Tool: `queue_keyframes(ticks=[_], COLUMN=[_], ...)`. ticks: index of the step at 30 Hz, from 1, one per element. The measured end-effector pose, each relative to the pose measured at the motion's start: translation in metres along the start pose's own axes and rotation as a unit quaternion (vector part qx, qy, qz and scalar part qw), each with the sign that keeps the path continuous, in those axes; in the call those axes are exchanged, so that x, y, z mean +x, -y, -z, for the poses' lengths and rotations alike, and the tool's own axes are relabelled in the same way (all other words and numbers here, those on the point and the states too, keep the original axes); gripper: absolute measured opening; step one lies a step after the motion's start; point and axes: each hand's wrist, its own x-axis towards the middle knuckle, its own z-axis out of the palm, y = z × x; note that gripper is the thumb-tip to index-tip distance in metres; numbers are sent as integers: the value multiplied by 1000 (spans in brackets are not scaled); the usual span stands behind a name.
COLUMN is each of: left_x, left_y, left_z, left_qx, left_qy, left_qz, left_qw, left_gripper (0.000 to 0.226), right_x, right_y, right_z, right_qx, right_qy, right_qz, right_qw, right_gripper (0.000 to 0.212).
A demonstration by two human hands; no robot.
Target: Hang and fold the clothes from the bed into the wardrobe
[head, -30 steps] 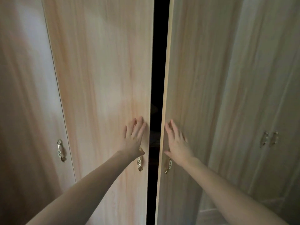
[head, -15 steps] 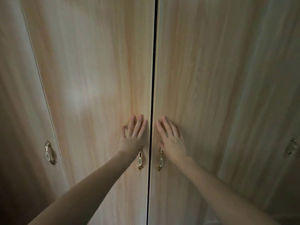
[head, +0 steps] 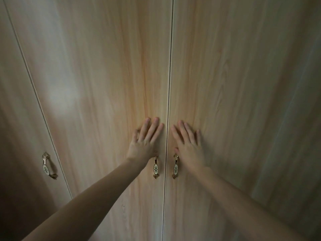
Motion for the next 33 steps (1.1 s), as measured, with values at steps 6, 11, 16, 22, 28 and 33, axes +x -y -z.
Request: queue_keyframes(ticks=[6, 11, 16, 22, 28, 33], left_x=[5, 5, 0, -8, 0, -46], left_y=[10, 10, -3, -12, 9, 13], left_z=[-15, -15, 3, 52, 110, 115], left_qx=[51, 42, 19, -16, -97, -94], left_qy=[-13, 0, 49, 93, 221, 240], left_qz=[-35, -27, 12, 34, 11, -4], left_qw=[998, 999, 999, 995, 971, 966], left_gripper=[141, 143, 142, 98, 65, 63], right_x=[0, -1, -3, 2, -20, -60], right_y=[-10, -9, 9, 20, 28, 24], right_z=[-14, -14, -1, 43, 80, 97], right_qx=[-6, -11, -28, 5, 114, 155], right_qy=[-32, -19, 13, 94, 197, 243], right_qz=[31, 32, -29, -52, -94, -132], right_qw=[999, 999, 999, 994, 969, 949], right_gripper=[99, 99, 89, 84, 42, 41])
